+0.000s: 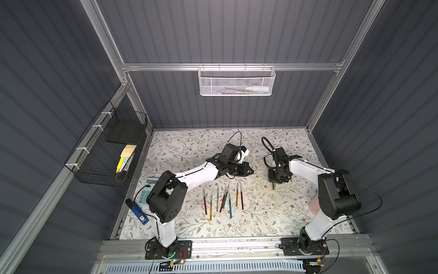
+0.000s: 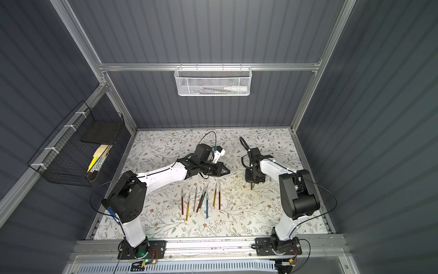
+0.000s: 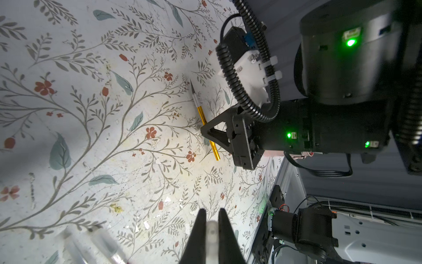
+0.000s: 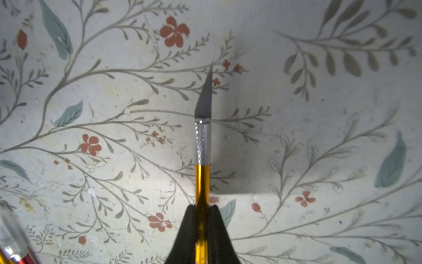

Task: Remove protective caps from carving knives
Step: Place the protective sleeve at the center of the board.

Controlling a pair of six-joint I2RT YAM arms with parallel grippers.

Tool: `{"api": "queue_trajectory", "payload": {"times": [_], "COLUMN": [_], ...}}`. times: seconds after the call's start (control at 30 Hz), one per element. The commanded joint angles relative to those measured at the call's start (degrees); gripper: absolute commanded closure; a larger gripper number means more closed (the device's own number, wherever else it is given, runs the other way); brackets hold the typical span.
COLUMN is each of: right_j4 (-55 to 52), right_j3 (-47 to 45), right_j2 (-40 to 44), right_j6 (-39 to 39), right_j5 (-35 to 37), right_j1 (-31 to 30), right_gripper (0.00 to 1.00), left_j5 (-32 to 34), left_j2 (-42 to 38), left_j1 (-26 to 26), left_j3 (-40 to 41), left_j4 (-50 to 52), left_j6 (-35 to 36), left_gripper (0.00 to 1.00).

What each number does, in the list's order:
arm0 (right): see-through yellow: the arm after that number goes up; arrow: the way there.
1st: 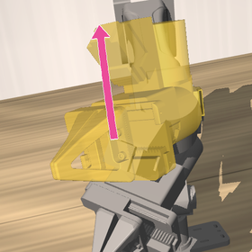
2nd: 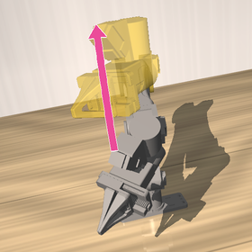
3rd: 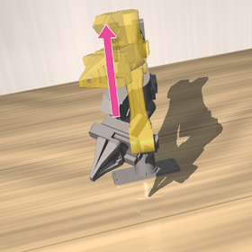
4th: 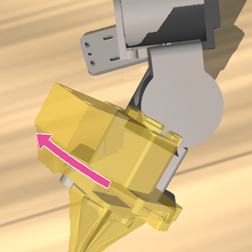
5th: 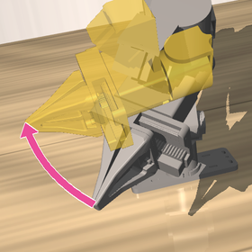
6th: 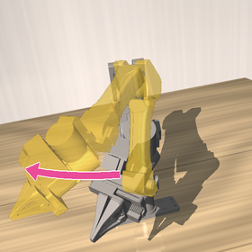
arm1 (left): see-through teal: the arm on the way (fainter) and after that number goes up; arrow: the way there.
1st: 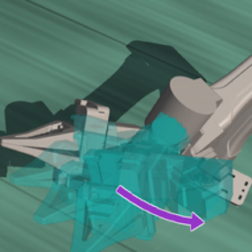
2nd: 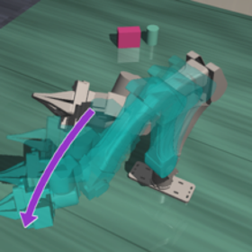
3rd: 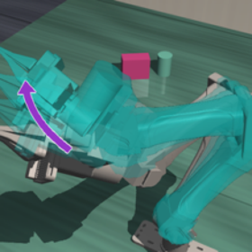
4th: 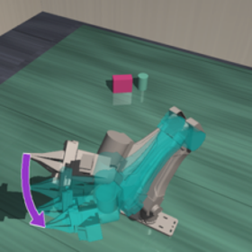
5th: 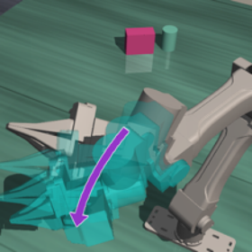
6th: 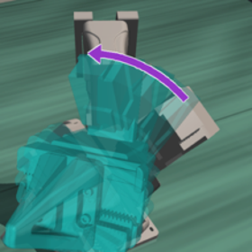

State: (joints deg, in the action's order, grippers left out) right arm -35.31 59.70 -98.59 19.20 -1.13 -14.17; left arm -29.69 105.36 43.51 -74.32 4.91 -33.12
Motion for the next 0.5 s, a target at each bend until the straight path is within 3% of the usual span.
{"api": "queue_trajectory", "payload": {"times": [0.0,0.47], "right_j4": [-1.95,-2.92], "right_j3": [1.44,2.70], "right_j2": [-1.03,-2.87], "right_j6": [-0.33,-0.51], "right_j5": [1.46,0.95], "right_j1": [0.20,0.20], "right_gripper": [0.97,0.95], "left_j5": [0.69,0.70], "left_j2": [0.73,1.83], "left_j1": [0.52,0.70], "left_j3": [-0.04,-0.29], "left_j4": [0.19,-0.33], "left_j6": [0.62,-0.01], "left_gripper": [0.98,0.98]}}
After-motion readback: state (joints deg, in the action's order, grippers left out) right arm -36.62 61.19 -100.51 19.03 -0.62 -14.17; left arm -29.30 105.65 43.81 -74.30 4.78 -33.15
